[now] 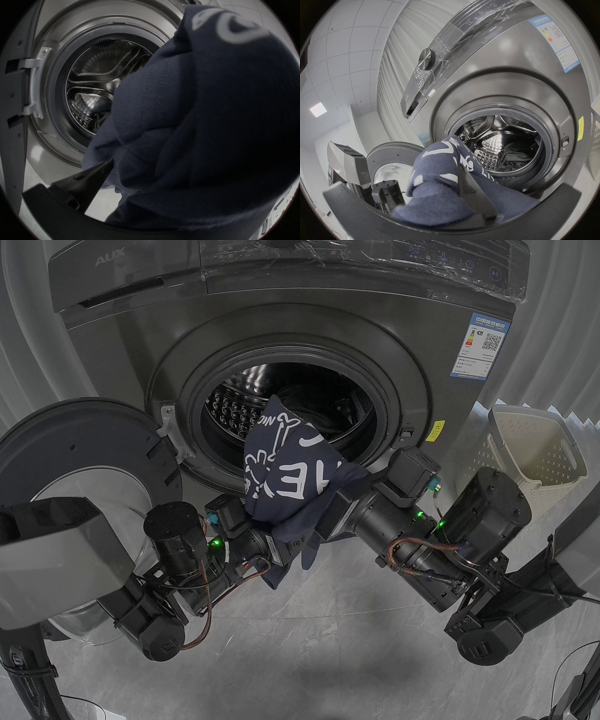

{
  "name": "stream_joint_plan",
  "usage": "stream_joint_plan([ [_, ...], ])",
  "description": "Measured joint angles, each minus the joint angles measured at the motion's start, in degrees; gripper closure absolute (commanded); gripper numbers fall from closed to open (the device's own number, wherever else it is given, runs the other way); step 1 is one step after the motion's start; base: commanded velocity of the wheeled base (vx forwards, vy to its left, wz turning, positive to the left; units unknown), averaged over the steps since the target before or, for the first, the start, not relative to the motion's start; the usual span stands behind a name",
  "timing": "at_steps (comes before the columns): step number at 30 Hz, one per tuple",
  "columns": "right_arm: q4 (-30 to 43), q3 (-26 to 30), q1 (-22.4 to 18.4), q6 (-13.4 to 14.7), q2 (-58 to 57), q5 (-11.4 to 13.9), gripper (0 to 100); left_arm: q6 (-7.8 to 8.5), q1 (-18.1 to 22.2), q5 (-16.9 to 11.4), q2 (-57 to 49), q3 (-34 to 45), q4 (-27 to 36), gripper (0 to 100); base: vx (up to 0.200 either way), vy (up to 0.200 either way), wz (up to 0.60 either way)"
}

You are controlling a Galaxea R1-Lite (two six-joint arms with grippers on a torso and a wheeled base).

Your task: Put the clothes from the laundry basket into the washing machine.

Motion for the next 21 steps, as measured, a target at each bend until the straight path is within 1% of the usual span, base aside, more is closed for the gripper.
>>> stream_joint_plan([
  [3,0.0,0.1,0.0,0.0,-0.2,0.0,100,0.00,0.0,0.0,0.1,-0.2,0.0,0,0.000,0.000,0.00],
  [4,0.0,0.2,0.0,0.0,-0.2,0.0,100,0.00,0.0,0.0,0.2,-0.3,0.0,100,0.000,0.000,0.00],
  [11,-0.2,0.5,0.4,0.4,-0.4,-0.4,100,-0.22,-0.1,0.0,0.3,-1.5,-0.1,100,0.000,0.000,0.00],
  [15,-0.2,0.9,0.3,0.4,-0.6,-1.0,100,-0.79,-0.1,0.0,0.2,-2.1,-0.6,100,0.000,0.000,0.00],
  [19,-0.1,1.4,-0.7,0.5,-1.2,-1.0,100,-1.04,0.1,0.0,-0.5,-1.7,-0.7,100,0.000,0.000,0.00],
  [21,0.0,1.8,-2.0,0.5,-1.5,-1.0,100,-1.10,0.1,0.0,-1.2,-1.0,-0.7,100,0.000,0.000,0.00],
])
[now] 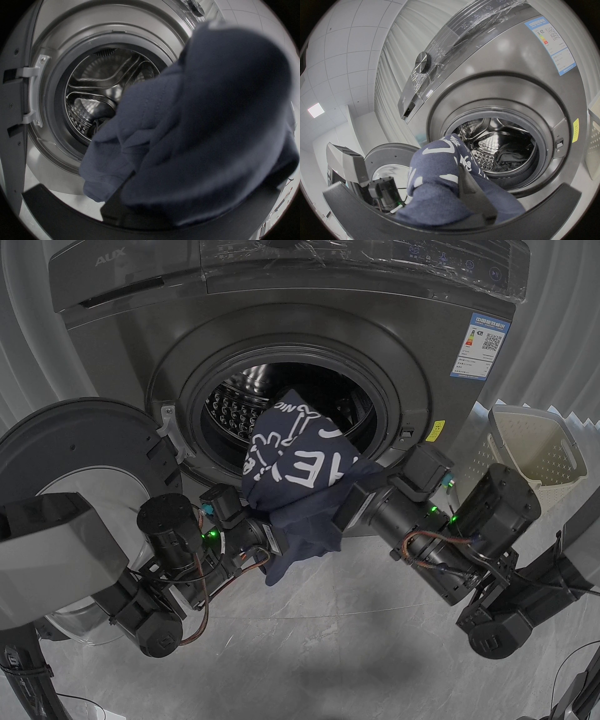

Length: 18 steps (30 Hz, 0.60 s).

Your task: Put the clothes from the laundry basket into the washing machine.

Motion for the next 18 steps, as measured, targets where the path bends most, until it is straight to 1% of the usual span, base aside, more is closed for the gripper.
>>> stream_joint_plan([
  [5,-0.3,1.8,-4.5,0.0,-0.2,0.1,100,-0.09,0.2,-0.1,-2.8,2.7,-0.1,100,0.000,0.000,0.00],
  [8,-0.5,3.3,-5.9,0.0,-0.1,0.2,100,-0.09,0.4,-0.1,-5.2,4.4,-0.2,100,0.000,0.000,0.00],
  [13,-0.7,6.3,-6.1,0.0,0.1,0.3,100,-0.24,0.5,-0.3,-9.0,6.9,0.3,100,0.000,0.000,0.00],
  [18,-1.4,7.0,-4.6,0.0,0.8,0.3,100,-1.34,0.5,-0.2,-11.9,9.2,0.5,100,0.000,0.000,0.00],
])
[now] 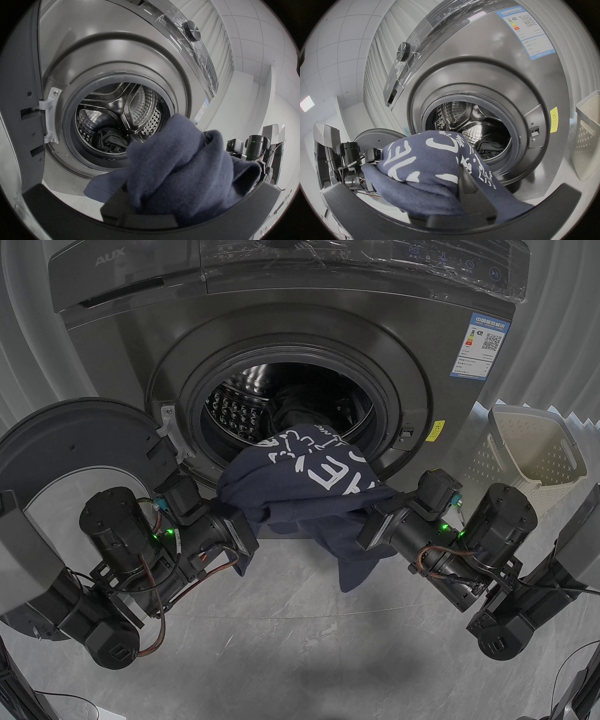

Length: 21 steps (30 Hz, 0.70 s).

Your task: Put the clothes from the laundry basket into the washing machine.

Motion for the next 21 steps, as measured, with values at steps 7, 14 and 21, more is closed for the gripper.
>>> stream_joint_plan([
  [7,-0.1,-3.4,1.1,0.0,0.4,0.1,100,0.20,-0.5,0.0,-1.0,2.9,-0.2,100,0.000,0.000,0.00],
  [14,0.2,-7.0,1.3,-0.1,0.2,0.2,100,0.52,-1.1,-0.2,0.5,5.6,0.5,0,0.000,0.000,0.00],
  [21,0.7,-9.4,1.7,-0.2,0.2,0.2,100,1.48,-2.3,-0.6,2.3,7.3,0.4,0,0.000,0.000,0.00],
])
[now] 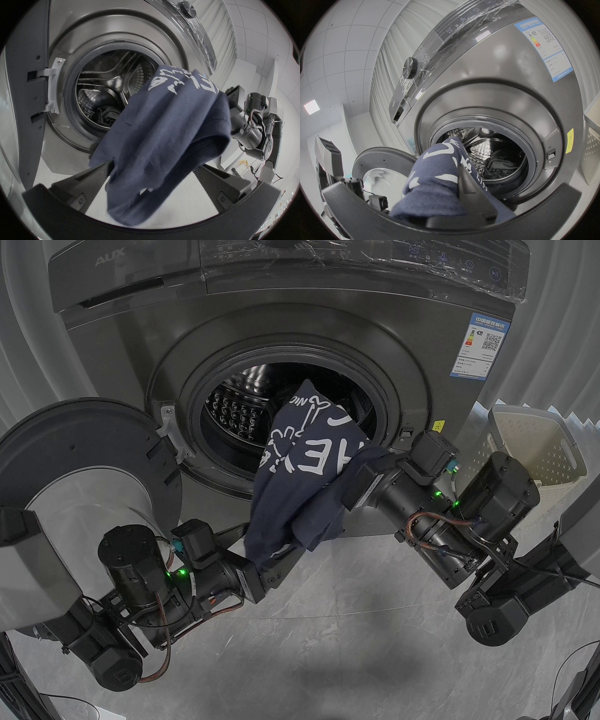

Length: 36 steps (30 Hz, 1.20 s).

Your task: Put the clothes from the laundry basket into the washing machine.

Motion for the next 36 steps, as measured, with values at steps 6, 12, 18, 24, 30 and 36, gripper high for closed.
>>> stream_joint_plan([
  [6,0.0,-0.4,1.5,0.0,0.3,-0.3,100,0.41,-2.9,0.0,0.9,-2.3,0.0,0,0.000,0.000,0.00],
  [12,0.0,-0.4,2.9,0.0,0.5,-0.5,100,0.88,-3.9,0.0,4.0,-7.0,-0.2,0,0.000,0.000,0.00],
  [18,0.0,0.1,3.6,0.1,0.5,-0.6,100,1.23,-3.4,0.7,8.2,-13.4,-0.7,0,0.000,0.000,0.00],
  [24,0.0,1.0,4.8,0.2,0.1,-0.7,100,1.60,-1.4,4.4,12.2,-19.4,-1.7,100,0.000,0.000,0.00],
  [30,0.0,1.5,5.2,0.3,-0.2,-0.8,100,1.67,0.3,6.0,14.5,-22.7,-2.3,100,0.000,0.000,0.00],
  [36,-0.1,3.0,4.5,0.3,-0.9,-0.8,100,1.43,1.8,6.9,14.7,-25.1,-2.3,100,0.000,0.000,0.00],
])
